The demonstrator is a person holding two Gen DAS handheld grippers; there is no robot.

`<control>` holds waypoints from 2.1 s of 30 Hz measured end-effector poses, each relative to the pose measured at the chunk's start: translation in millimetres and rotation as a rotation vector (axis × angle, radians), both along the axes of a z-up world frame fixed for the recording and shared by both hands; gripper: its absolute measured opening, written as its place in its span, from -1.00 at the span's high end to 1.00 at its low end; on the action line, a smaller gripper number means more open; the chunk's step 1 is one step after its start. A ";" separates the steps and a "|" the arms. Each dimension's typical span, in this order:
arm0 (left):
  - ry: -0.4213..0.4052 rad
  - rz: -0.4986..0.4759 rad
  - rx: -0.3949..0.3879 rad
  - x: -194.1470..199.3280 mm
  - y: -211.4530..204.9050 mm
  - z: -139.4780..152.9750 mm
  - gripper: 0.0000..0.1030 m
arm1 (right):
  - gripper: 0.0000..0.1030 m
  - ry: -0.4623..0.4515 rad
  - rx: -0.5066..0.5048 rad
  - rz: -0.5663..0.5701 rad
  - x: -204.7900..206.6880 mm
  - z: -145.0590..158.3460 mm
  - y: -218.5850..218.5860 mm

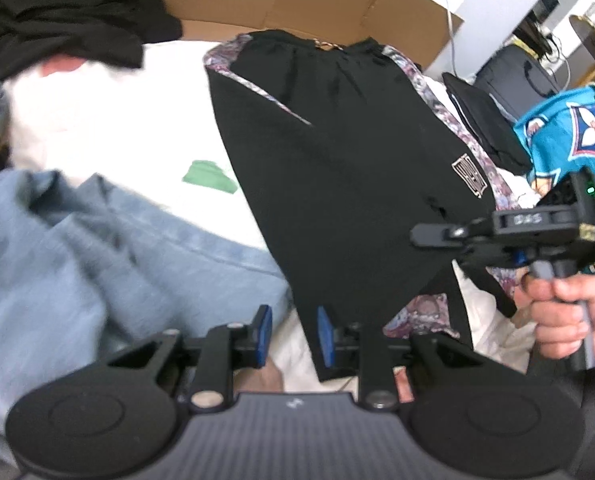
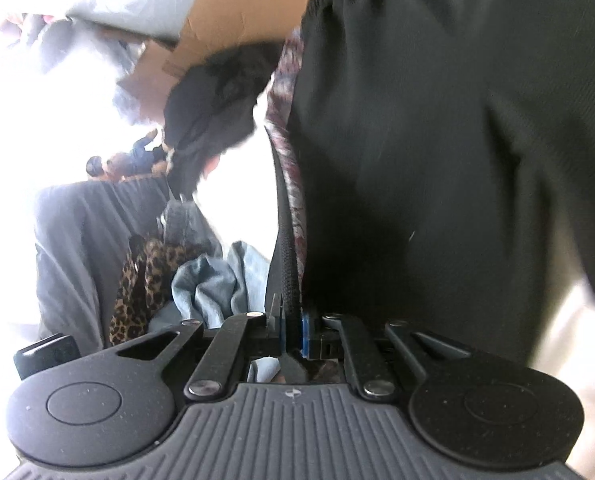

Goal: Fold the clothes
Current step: 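Lift the held edge with the right tool and fold the pants lengthwise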

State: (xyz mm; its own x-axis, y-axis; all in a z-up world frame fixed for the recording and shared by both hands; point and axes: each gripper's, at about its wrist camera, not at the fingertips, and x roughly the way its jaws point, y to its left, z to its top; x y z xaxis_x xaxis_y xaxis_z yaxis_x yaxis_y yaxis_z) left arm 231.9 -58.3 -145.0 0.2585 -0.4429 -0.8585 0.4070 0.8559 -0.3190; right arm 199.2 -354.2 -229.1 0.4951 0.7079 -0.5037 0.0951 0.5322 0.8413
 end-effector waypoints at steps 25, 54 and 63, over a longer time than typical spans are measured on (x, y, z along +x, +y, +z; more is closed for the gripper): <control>0.010 -0.171 0.164 110.2 -96.1 39.3 0.50 | 0.91 -0.070 -0.097 -0.111 4.2 12.7 -95.3; -0.065 -0.226 0.179 200.8 -180.5 73.1 0.49 | 0.92 -0.015 -0.168 -0.357 -9.4 11.2 -211.4; -0.004 -0.207 0.091 165.3 -174.3 31.7 0.50 | 0.92 0.056 -0.241 -0.508 -39.3 5.0 -250.9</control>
State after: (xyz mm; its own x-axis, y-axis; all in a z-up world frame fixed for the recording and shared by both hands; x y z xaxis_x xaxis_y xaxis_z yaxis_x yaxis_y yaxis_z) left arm 397.2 -232.6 -113.2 0.1736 -0.4072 -0.8967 0.5780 0.7793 -0.2420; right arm 159.9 -605.1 -224.1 0.7114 0.2496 -0.6570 0.4306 0.5840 0.6882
